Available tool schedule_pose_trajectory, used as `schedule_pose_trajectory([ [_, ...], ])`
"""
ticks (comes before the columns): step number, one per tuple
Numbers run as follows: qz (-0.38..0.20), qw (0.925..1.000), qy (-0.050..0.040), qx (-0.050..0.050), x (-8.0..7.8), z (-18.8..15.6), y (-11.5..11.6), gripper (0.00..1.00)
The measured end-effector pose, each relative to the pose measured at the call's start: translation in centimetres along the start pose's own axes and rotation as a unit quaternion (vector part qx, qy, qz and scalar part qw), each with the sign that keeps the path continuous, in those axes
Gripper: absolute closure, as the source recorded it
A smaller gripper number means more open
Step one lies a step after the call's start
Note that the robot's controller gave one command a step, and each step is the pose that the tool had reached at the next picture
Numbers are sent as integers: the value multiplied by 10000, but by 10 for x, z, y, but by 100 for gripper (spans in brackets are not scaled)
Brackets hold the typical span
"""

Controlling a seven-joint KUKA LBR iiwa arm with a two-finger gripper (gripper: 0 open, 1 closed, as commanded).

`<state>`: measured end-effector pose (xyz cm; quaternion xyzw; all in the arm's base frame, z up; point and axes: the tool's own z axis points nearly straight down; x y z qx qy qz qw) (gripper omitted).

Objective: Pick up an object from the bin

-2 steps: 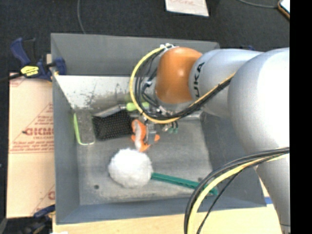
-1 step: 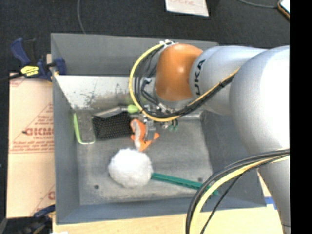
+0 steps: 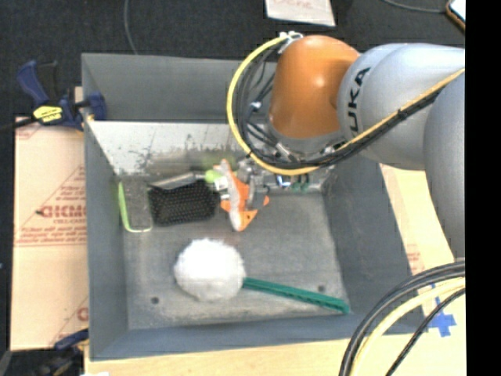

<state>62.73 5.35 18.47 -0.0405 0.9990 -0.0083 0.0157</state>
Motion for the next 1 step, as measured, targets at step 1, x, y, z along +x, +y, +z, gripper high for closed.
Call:
schedule_pose_trajectory([
  [1, 78, 10000, -31, 5, -9, -61, -9, 100],
])
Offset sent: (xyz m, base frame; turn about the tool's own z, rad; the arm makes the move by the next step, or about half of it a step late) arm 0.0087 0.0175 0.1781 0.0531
